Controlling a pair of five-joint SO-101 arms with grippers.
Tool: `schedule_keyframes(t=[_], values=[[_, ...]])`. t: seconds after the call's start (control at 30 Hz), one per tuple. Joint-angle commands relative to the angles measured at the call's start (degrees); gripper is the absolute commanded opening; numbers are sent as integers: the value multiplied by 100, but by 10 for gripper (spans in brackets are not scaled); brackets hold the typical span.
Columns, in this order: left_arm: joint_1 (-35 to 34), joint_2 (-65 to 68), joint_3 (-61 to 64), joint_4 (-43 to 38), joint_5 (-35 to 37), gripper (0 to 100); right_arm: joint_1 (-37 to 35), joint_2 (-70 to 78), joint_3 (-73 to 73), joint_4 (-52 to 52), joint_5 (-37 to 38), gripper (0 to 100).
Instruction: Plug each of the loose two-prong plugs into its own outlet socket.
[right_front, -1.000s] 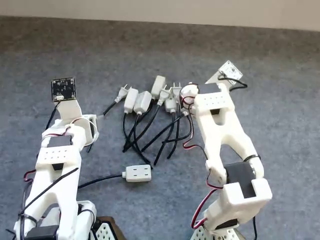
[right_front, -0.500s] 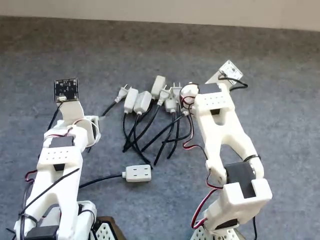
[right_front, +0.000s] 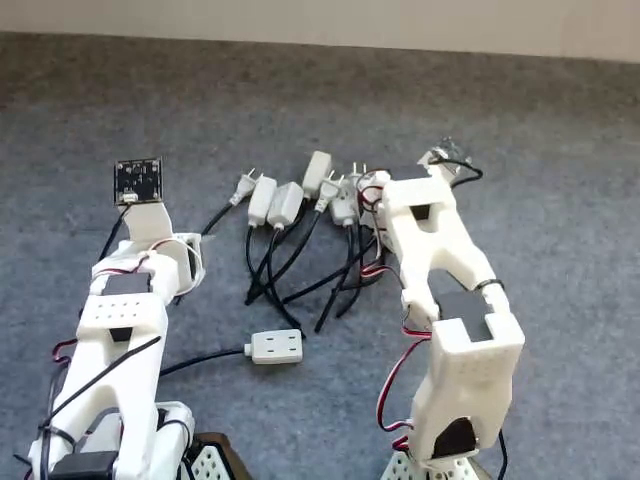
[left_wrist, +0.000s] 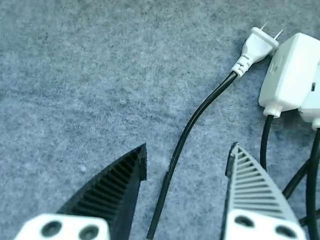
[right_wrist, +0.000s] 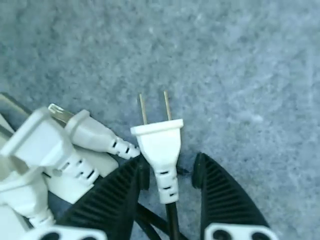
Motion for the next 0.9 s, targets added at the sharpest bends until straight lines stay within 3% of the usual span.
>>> schedule_keyframes(t=[0.0, 0.1, 0.3, 0.37, 0.43, 0.63, 0.77, 0.87], values=[[92, -110, -13, -88, -44, 270, 145, -119, -286, -31, -26, 119], [215, -110, 4, -88, -44, 270, 136, -127, -321, -31, -26, 0], [224, -101, 4, -88, -44, 270, 242, -629, -330, 356, -9, 7], [224, -101, 4, -88, -44, 270, 303, -1095, -347, 576, 387, 7], [224, -101, 4, -88, -44, 270, 374, -1552, -505, 910, 1705, 7], [224, -101, 4, -88, -44, 270, 585, -2343, -1209, 2404, 7007, 6], [224, -101, 4, -88, -44, 270, 629, -2018, -1138, 3591, 8545, 6], [224, -101, 4, -88, -44, 270, 804, -1675, -347, 3240, 9134, 6]])
